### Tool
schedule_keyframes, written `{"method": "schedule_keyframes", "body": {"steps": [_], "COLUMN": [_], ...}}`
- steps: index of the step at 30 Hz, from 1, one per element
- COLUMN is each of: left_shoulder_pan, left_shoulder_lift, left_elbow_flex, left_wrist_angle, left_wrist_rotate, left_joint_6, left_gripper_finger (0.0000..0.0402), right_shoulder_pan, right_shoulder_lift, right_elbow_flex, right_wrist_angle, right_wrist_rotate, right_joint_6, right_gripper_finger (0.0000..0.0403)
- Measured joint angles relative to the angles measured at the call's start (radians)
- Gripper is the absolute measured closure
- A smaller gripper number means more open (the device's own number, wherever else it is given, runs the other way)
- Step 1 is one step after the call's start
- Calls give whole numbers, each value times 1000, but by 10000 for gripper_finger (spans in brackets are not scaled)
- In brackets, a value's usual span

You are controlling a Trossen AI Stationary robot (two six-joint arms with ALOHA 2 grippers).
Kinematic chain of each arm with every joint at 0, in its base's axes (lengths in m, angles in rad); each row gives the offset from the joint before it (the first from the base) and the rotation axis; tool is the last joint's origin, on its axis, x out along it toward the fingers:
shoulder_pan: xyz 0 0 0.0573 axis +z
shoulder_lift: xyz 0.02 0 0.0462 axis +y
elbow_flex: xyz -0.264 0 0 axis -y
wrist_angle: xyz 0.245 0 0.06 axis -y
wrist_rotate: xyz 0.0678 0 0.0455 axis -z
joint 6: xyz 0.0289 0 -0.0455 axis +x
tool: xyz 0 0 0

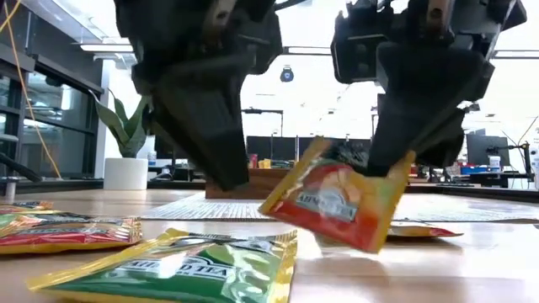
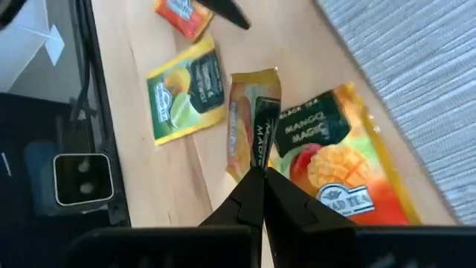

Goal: Pick & Place Tea
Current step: Put the orange tea bag into the right section of the wooden organizer

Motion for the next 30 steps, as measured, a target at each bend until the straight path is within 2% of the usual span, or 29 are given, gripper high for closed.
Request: {"method": "schedule_keyframes", "body": {"steps": [7,17,23,30], "left_shoulder_pan": [0,-1,-1,6], "left_shoulder_lift": [-56,-134,-173,-272], "left_elbow_flex": [2,3,0,-97], "left_wrist_angle": [-184,-258,-300,-245], "left_wrist_rotate": [-28,-110,-168,-215], "left_joint_6": [-28,-44,-41,-40], "left_gripper_finger": [271,270,270,270], "right_shoulder_pan": [-1,-34,-119,-288], "right_shoulder_lift": [-90,-400,-626,-826], "right_elbow_flex": [1,1,1,15], "right_wrist_angle": [-70,-384,-559,-693], "right_wrist_rotate": [45,134,184,200], "right_joint_6": [-45,-166,-248,-363], "right_gripper_finger": [403,403,403,403]}}
